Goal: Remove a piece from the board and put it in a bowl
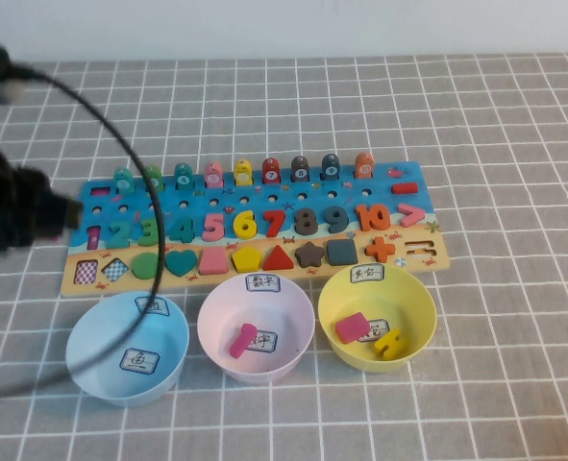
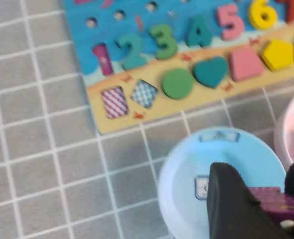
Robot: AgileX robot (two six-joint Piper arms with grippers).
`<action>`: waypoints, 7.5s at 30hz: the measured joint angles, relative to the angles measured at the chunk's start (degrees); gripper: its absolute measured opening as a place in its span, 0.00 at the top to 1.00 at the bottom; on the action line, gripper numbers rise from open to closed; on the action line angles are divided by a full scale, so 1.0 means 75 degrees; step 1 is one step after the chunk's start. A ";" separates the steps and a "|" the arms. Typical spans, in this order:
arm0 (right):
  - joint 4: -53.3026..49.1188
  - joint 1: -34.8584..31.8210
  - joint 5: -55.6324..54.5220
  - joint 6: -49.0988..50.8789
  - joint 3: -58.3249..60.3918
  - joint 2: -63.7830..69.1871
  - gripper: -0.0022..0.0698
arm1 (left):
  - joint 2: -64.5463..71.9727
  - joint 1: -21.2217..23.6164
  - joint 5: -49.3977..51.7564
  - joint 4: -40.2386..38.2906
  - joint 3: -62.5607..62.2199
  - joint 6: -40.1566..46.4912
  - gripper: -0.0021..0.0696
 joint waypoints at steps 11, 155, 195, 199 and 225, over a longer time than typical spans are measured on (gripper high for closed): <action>0.0000 0.0000 0.0000 0.0000 0.0000 0.0000 0.99 | -0.1278 -0.0586 -0.2229 -0.0144 0.3401 0.0409 0.70; 0.0000 0.0000 0.0000 0.0000 0.0000 0.0000 0.99 | -0.9589 0.1495 -0.7215 0.0149 0.9094 0.0493 0.97; 0.0000 0.0000 0.0000 0.0000 0.0000 0.0000 0.99 | -0.9589 0.1512 -0.4560 0.1337 0.9100 -0.0775 0.97; 0.0000 0.0000 0.0000 0.0000 0.0000 0.0000 0.99 | -0.9589 0.1512 -0.4560 0.1337 0.9100 -0.0775 0.97; 0.0000 0.0000 0.0000 0.0000 0.0000 0.0000 0.99 | -0.9589 0.1512 -0.4560 0.1350 0.9100 -0.0735 0.97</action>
